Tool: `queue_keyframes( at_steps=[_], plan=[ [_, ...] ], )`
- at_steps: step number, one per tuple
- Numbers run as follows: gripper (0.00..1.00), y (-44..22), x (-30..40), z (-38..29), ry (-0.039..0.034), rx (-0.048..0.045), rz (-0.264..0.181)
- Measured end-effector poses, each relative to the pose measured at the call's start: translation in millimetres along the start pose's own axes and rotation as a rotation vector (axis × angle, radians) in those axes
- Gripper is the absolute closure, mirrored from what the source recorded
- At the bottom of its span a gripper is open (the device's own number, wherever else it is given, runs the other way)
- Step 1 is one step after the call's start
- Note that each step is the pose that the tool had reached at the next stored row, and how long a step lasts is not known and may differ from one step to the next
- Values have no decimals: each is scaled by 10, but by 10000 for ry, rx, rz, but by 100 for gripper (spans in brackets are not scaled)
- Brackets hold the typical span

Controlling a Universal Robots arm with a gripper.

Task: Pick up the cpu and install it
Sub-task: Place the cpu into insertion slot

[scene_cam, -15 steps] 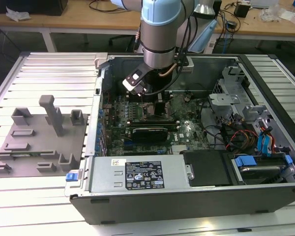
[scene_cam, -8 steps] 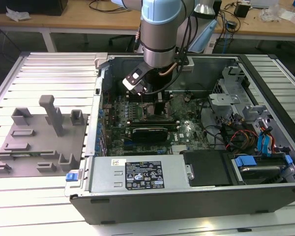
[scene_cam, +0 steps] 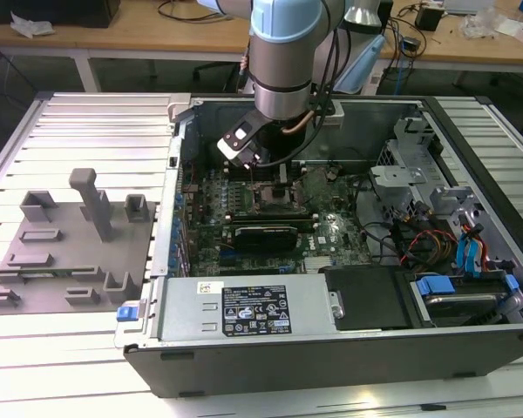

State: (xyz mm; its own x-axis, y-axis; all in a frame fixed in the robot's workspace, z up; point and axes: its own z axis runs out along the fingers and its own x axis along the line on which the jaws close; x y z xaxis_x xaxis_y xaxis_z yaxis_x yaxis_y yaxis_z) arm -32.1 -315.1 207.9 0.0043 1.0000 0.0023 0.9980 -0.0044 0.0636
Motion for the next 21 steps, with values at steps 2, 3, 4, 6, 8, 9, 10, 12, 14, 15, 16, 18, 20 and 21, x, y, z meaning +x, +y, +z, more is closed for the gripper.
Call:
queue_keyframes(
  at_steps=[2,3,4,6,8,9,10,12,14,15,16,18,20,21],
  plan=[
    [89,0,0,0,1,-1,0],
    [89,0,0,-1,0,0,0],
    [89,0,0,-2,0,0,0],
    [89,-1,0,2,-2,0,28],
    [89,-11,0,4,-4,0,60],
    [89,-16,0,4,-5,-1,78],
    [89,-16,0,4,-6,0,82],
    [89,-13,0,7,-5,146,87],
    [89,-12,0,14,-6,158,86],
    [89,-13,-1,19,-9,161,86],
    [89,-13,0,22,-7,159,86],
    [89,-14,0,26,-7,159,78],
    [89,-13,0,27,-7,160,75],
    [89,-14,-1,34,-4,160,76]
  ],
)
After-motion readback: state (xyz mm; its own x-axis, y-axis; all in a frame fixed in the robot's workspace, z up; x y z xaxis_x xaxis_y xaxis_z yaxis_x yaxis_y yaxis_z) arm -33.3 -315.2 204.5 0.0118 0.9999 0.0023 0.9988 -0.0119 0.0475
